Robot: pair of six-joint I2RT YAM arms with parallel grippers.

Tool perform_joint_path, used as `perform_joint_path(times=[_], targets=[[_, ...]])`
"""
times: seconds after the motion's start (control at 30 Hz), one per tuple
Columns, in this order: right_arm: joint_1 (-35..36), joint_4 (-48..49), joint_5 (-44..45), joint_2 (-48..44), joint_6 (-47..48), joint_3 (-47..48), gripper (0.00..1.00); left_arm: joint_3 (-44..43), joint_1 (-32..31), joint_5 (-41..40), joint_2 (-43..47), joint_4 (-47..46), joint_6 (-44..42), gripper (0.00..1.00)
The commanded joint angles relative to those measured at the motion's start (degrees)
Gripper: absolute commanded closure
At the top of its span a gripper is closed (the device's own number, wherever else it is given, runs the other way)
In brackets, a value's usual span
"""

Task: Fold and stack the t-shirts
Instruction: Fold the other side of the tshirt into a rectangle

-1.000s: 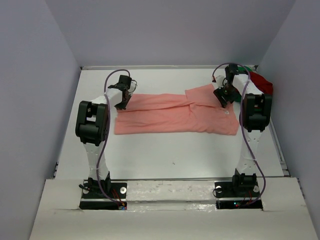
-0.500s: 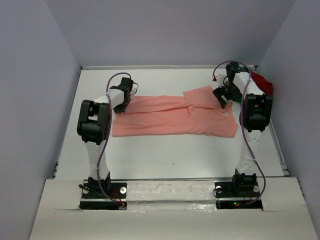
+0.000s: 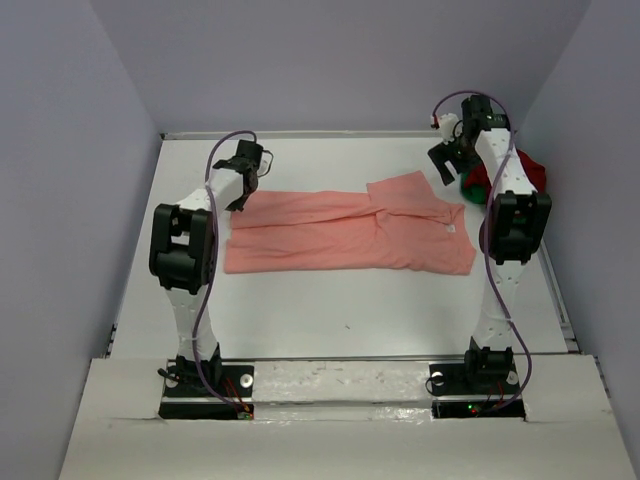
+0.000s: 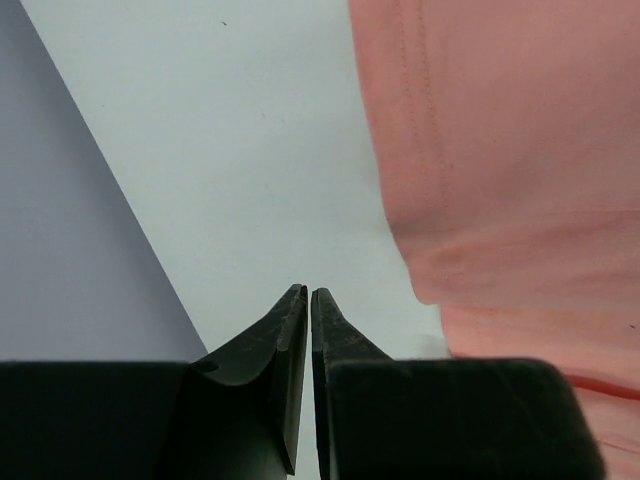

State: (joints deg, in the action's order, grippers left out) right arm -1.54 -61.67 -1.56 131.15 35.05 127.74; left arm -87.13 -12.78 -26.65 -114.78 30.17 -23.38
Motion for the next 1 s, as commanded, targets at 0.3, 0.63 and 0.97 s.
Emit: perform_joint_path(times=[0.3,0.63,0.97], targets=[[-0.4,4.6,-19.7,7.6,-7.1,12.7,0.37,4.7,6.8,14.5,13.1,-4.7,3.2,0.80],[1.8,10.6,-27.4,13.4,-9.3,16.7,0.44,8.5,12.1,18.3,18.3,-5.1,4.1,0.80],[7.2,12.4,-29.2,15.7,-6.9,16.6,0.39,11.3,15.1,17.7,20.3,-6.4,3.4,0.79]])
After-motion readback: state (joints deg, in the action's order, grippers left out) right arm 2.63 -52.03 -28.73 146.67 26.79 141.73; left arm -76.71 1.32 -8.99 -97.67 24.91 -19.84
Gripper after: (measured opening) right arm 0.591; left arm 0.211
